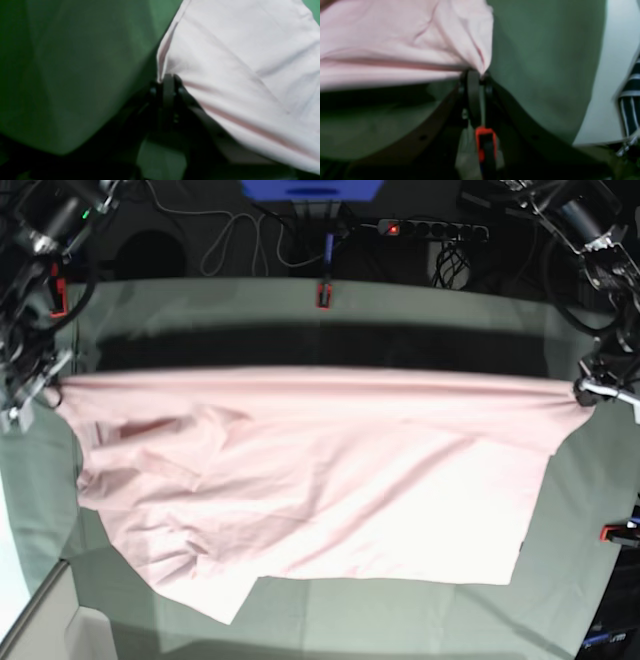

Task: Layout the t-shirt on the table in an organized manner, then fold the t-shirt properly
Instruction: 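Pull the folded edge taut between both grippers and release it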

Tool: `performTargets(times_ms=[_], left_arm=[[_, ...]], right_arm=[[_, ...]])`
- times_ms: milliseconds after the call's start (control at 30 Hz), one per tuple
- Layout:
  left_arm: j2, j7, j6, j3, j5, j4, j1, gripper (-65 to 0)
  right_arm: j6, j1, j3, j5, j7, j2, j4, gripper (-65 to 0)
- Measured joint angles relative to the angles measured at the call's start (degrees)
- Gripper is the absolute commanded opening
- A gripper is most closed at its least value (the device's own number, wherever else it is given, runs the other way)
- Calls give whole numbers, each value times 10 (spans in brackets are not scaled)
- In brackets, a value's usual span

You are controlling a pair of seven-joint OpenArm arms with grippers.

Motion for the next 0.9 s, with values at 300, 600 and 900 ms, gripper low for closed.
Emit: performTargets(times_ms=[300,600,900], left_arm=[[-1,0,2,0,2,0,31,-649],[14,-8,2,-1,3,0,81,-649],[18,-3,2,-1,2,0,100,-649]], right_arm=[[0,-117,0,-1,4,-36,101,-650],[0,-178,2,-5,72,-51,100,-650],[0,-181,43,-3,80,-51,100,-650]])
